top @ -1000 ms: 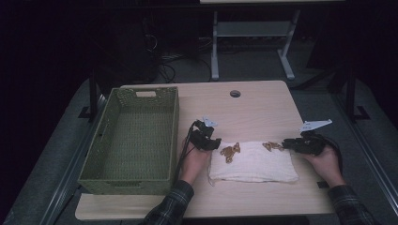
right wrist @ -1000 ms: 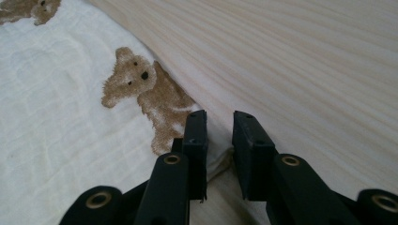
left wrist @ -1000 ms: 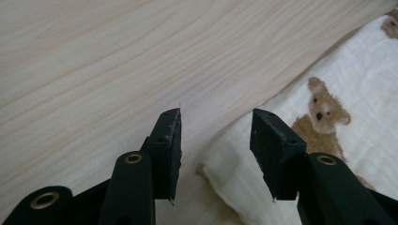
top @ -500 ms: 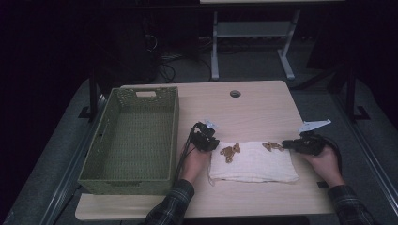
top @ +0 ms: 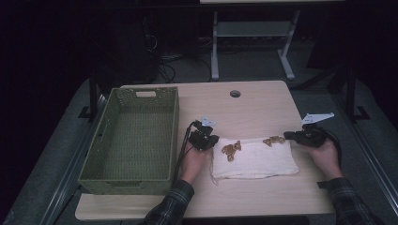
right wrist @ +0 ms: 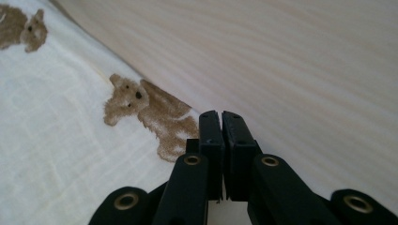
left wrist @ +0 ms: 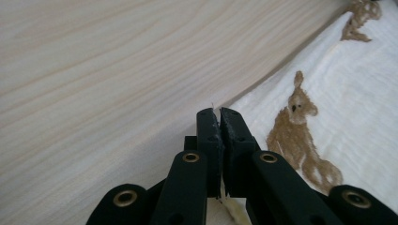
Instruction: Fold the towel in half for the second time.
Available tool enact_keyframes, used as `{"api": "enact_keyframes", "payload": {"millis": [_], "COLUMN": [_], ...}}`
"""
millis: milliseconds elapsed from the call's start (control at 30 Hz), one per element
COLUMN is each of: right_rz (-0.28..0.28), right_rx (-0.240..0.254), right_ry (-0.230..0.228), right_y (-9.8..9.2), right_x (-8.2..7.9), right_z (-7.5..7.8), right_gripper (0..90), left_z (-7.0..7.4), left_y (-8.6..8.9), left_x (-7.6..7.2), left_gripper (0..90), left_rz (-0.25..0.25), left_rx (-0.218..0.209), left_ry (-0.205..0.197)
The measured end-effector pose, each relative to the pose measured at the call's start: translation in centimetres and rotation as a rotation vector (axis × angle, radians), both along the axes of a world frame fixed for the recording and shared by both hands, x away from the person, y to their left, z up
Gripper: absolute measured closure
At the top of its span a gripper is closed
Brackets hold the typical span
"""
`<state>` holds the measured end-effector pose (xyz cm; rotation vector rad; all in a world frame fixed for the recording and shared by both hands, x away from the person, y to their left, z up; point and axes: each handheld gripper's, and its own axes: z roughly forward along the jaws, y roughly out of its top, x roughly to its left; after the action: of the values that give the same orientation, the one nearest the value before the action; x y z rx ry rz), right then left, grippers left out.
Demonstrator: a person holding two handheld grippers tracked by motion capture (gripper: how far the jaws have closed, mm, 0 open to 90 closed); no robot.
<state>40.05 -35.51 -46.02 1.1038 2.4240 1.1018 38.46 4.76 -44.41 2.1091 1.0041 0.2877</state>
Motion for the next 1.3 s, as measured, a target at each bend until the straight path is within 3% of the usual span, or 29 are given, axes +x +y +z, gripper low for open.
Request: {"api": "enact_keyframes", "payload": {"millis": [233, 400, 600, 767, 1300], "right_rz": [-0.001, 0.004, 0.003, 0.01, 0.031], "right_rx": [0.018, 0.016, 0.066, 0.061, 0.062], "right_ry": [-0.043, -0.053, -0.057, -0.063, -0.073], "right_y": [0.0, -0.1, -0.7, -0.9, -1.1], "right_x": [1.3, 0.6, -0.3, -0.9, -3.2], "right_z": [0.9, 1.4, 2.1, 2.2, 2.6], "right_gripper": [87.5, 87.5, 87.5, 87.5, 87.5], "left_z": [0.5, 1.0, 1.9, 2.4, 3.0], "left_y": [0.3, 0.4, 0.4, 0.5, 0.7], "left_x": [0.0, -0.3, -1.1, -1.8, -4.3], "left_gripper": [86.8, 86.8, 86.8, 86.8, 87.1], "left_rz": [0.014, 0.004, -0.015, -0.026, -0.052], "left_rx": [-0.017, -0.032, -0.047, -0.056, -0.035], "left_ry": [-0.037, -0.053, -0.073, -0.089, -0.108]}}
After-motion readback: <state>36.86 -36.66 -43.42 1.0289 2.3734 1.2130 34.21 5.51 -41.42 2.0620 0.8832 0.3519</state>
